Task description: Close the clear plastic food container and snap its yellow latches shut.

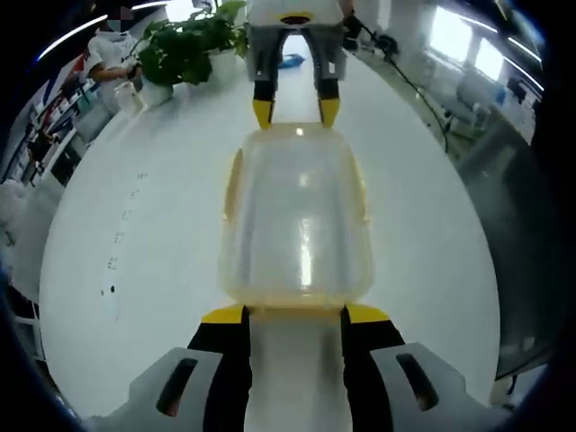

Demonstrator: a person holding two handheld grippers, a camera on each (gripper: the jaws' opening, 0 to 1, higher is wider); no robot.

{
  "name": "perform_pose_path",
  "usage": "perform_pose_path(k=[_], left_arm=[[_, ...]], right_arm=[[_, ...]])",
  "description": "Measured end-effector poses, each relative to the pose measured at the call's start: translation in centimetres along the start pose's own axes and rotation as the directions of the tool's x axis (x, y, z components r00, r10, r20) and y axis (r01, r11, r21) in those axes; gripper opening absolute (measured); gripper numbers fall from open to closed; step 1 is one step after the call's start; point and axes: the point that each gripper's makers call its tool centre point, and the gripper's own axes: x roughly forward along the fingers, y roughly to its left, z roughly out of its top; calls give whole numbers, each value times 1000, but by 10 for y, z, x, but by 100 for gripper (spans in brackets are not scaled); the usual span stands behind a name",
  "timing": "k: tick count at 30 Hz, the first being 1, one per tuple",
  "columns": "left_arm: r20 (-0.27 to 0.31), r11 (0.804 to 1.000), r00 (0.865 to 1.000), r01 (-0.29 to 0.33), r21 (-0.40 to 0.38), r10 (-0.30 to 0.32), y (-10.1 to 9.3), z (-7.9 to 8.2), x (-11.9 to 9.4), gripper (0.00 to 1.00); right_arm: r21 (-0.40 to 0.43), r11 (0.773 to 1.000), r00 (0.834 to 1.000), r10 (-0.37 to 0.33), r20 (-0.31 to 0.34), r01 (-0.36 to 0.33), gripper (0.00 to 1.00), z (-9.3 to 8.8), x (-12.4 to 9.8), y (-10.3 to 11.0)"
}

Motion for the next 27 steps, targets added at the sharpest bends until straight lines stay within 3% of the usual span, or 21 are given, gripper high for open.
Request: perform_pose_path(k=[11,16,17,18,19,23,27], left_arm=[[19,1000,1000,18,3,-18,1,-2,0,37],[71,1000,997,22,-4,-22,-2,-2,1,41],[88,999,996,26,-22,-24,-2,-3,3,46],[116,994,993,47,-97,-36,-5,-8,8,51],[99,994,994,47,-96,-38,-6,-15,10,54],[87,995,996,17,-102,-8,-12,-35,10,51],[200,988,977,-44,-148,74,-11,-13,-11,45]], right_arm=[[15,999,999,-43,23,43,38,0,6,5],[9,998,998,-61,17,61,61,-5,22,12],[0,997,997,-71,23,71,63,-5,22,11],[1,997,997,-74,30,74,63,-5,21,12],[10,997,997,-75,36,74,63,-5,20,13],[59,994,992,-96,79,92,63,-10,7,12],[171,978,968,-154,199,121,55,-4,-18,7]])
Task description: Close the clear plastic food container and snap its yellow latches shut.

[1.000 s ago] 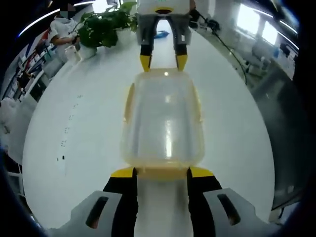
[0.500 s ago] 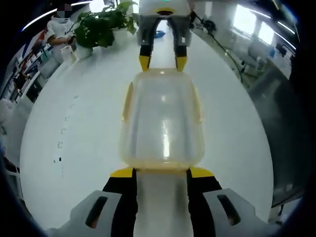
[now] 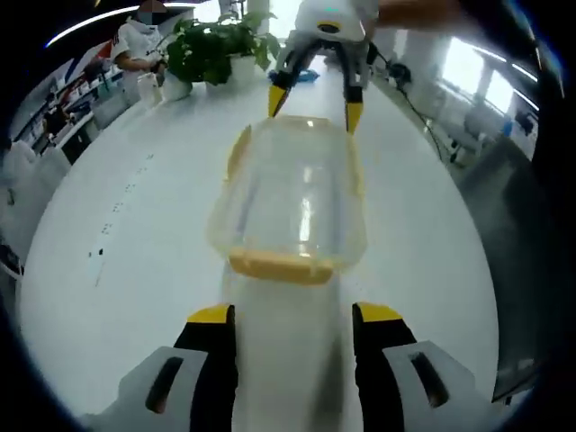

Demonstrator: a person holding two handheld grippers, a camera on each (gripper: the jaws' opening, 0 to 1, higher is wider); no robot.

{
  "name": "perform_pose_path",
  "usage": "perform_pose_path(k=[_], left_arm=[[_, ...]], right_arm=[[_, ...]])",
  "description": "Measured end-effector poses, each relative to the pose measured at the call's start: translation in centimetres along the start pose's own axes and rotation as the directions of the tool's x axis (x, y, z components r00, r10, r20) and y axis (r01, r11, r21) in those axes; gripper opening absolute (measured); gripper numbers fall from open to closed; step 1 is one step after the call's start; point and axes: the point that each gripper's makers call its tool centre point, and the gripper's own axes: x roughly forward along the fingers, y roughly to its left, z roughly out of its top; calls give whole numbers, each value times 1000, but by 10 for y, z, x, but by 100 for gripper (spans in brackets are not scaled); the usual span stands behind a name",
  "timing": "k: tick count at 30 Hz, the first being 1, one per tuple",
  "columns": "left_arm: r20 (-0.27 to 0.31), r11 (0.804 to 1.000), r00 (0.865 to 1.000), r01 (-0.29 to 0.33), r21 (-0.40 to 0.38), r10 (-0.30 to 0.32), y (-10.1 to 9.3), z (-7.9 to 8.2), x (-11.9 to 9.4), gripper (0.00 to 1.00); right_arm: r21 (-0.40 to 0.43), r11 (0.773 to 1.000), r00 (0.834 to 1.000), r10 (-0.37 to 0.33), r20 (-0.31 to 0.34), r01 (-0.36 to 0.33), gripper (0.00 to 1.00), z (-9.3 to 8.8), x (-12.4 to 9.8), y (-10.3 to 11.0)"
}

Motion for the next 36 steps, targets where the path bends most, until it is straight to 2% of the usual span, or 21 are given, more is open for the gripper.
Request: perform_pose_path(k=[1,2,4,6,7,8,9,10,13,15,18,21,26,32,36], left_arm=[[12,1000,1000,-10,0,10,-1,3,-2,37],[44,1000,999,3,-15,-3,-7,10,-2,34],[54,999,998,23,-27,-22,-14,12,-2,37],[50,1000,999,-4,-8,4,-12,13,-5,34],[72,1000,997,-16,-12,17,-10,16,-10,31],[124,999,991,-42,-33,46,-4,23,-16,31],[152,997,987,-41,-61,50,-3,27,-20,31],[163,996,986,-29,-79,42,-4,28,-23,32],[158,998,986,-37,-57,45,-1,29,-29,30],[172,997,984,-29,-65,40,-1,33,-28,32],[162,998,986,-31,-62,41,2,31,-25,32],[194,997,980,-19,-81,34,1,38,-25,32],[219,997,975,-14,-78,31,0,51,-12,31],[241,998,970,8,-56,6,-1,67,3,32],[222,1000,975,25,-18,-20,-6,73,19,32]], right_arm=[[22,1000,1000,-1,29,0,50,3,-3,0],[58,998,997,1,71,-5,48,7,-7,2],[65,998,994,-3,107,-4,43,13,-10,5],[18,999,987,-34,159,31,34,23,-14,4],[33,999,980,-40,196,34,29,29,-15,5],[48,999,978,-35,205,25,28,31,-15,6],[65,998,976,-25,218,11,28,35,-14,7],[64,998,976,-26,216,12,28,35,-14,6],[45,999,974,-21,227,11,27,39,-13,7],[50,999,972,-16,233,4,27,41,-13,8],[62,998,972,-10,235,-5,28,43,-11,8],[59,998,972,-6,235,-8,28,44,-11,7],[41,999,971,11,238,-22,29,51,-2,3],[-11,999,970,48,239,-47,29,77,12,6],[-26,998,967,64,245,-59,29,88,19,4]])
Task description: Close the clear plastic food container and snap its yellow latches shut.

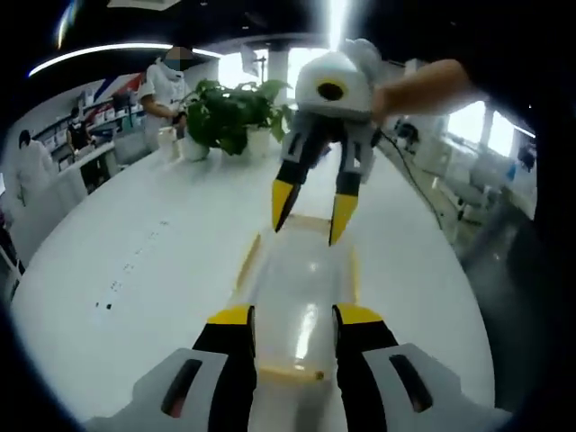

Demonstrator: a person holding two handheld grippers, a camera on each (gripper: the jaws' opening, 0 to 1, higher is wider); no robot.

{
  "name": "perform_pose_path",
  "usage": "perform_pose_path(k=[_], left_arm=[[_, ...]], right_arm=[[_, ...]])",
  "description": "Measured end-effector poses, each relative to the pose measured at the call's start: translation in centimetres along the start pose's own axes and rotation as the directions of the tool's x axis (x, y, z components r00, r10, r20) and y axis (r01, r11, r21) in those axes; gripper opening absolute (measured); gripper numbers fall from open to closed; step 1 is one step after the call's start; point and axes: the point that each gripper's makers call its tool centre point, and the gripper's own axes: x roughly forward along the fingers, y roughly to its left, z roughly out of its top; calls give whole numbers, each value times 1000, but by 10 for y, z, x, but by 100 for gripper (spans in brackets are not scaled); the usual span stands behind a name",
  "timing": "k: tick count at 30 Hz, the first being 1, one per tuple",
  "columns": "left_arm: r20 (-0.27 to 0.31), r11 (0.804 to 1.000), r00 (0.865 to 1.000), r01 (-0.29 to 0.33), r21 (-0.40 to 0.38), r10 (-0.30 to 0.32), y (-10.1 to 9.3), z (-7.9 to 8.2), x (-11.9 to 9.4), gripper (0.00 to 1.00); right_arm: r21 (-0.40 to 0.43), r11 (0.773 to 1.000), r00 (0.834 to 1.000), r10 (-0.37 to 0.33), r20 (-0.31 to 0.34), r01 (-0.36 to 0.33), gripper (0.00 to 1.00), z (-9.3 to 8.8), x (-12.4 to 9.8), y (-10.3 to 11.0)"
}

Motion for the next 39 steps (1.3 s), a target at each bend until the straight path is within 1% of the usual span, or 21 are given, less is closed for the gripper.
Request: perform_pose_path(k=[4,7,12,15,19,21,25,30,31,33,34,36,37,39], left_arm=[[13,1000,1000,8,4,-8,-4,5,10,32],[24,1000,1000,12,-1,-12,-3,8,12,32],[42,1000,999,7,-11,-6,1,13,11,31],[24,1000,1000,19,13,-19,-4,13,17,32],[31,999,999,40,14,-41,-10,16,21,33],[27,999,999,47,27,-47,-14,18,22,34],[16,998,999,48,44,-49,-19,17,22,36],[-4,997,999,54,54,-54,-27,11,24,37],[-11,997,999,46,59,-45,-30,9,23,38],[-27,994,1000,9,110,-6,-29,7,22,39],[-7,994,1000,3,107,-2,-32,9,22,38],[9,997,1000,5,80,-6,-35,11,23,39],[14,997,1000,3,79,-4,-35,11,24,40],[4,997,1000,9,81,-9,-37,9,26,39]], right_arm=[[-5,1000,1000,15,11,-15,29,5,5,3],[-13,1000,1000,18,2,-18,28,4,6,2],[-15,1000,1000,16,8,-16,30,6,6,-1],[-13,1000,1000,19,4,-19,32,5,10,-4],[-31,999,1000,26,-3,-26,34,4,13,-4],[-29,999,999,35,-4,-35,34,5,15,-5],[-27,999,999,36,-19,-36,37,4,18,-11],[-17,999,1000,28,-7,-28,40,9,19,-23],[-15,999,999,35,-13,-35,41,8,20,-23],[-27,998,998,50,-41,-51,42,5,20,-22],[-32,998,998,52,-37,-54,42,7,20,-21],[-23,998,998,62,-24,-62,43,11,20,-20],[-22,998,998,64,-23,-64,43,12,20,-20],[-21,997,997,71,-27,-71,44,11,21,-18]])
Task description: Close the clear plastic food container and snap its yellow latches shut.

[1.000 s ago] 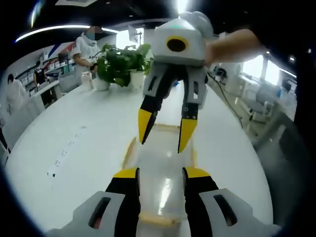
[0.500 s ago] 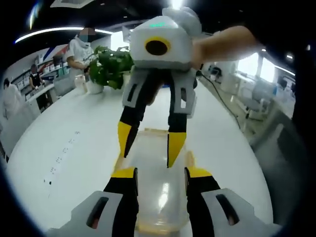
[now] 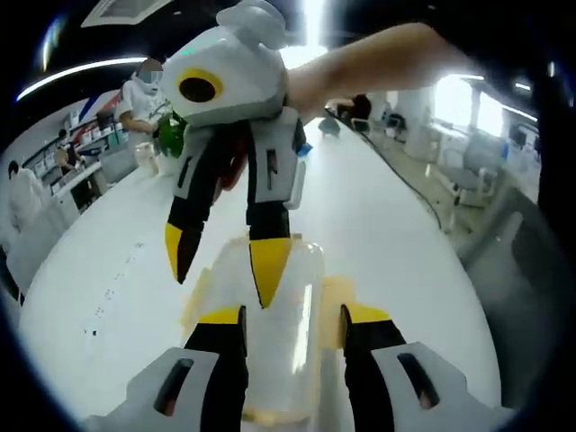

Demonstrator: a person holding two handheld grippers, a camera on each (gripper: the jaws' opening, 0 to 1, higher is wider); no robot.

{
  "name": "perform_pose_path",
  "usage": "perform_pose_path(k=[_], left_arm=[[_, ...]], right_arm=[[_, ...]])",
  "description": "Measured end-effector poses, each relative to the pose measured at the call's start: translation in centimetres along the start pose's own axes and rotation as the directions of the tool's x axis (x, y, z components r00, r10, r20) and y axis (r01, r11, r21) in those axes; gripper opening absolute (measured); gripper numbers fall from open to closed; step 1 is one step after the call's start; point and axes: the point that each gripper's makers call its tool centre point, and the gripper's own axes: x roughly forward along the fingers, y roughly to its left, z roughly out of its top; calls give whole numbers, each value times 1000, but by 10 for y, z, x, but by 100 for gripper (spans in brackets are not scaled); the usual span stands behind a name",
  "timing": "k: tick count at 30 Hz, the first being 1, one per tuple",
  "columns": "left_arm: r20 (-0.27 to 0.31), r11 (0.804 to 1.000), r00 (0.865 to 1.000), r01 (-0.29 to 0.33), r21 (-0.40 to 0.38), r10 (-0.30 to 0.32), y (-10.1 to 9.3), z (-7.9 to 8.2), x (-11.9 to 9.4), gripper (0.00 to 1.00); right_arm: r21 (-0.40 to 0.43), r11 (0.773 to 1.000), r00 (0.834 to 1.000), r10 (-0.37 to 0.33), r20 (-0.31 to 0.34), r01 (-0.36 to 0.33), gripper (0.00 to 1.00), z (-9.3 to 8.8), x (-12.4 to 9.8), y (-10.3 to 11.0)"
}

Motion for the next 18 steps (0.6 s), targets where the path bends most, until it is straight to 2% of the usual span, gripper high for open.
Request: perform_pose_path(k=[5,8,12,16,17,18], left_arm=[[-12,1000,1000,-1,26,1,-1,-1,2,40],[-18,998,1000,-15,53,16,-1,-1,6,42],[-23,997,999,-21,75,23,-4,0,10,43],[-45,989,998,-40,139,46,-5,-2,13,44],[-55,987,997,-44,154,53,-5,-4,14,45],[-81,981,995,-47,188,63,-3,-9,15,44]], right_arm=[[11,1000,1000,11,-16,-11,45,-4,1,-1],[21,999,999,33,-30,-32,49,-6,4,-2],[30,996,995,81,-61,-79,50,-11,8,-3],[70,987,984,152,-90,-146,53,-18,13,5],[61,988,984,149,-99,-143,54,-20,15,4],[77,984,984,164,-75,-158,55,-17,16,6]])
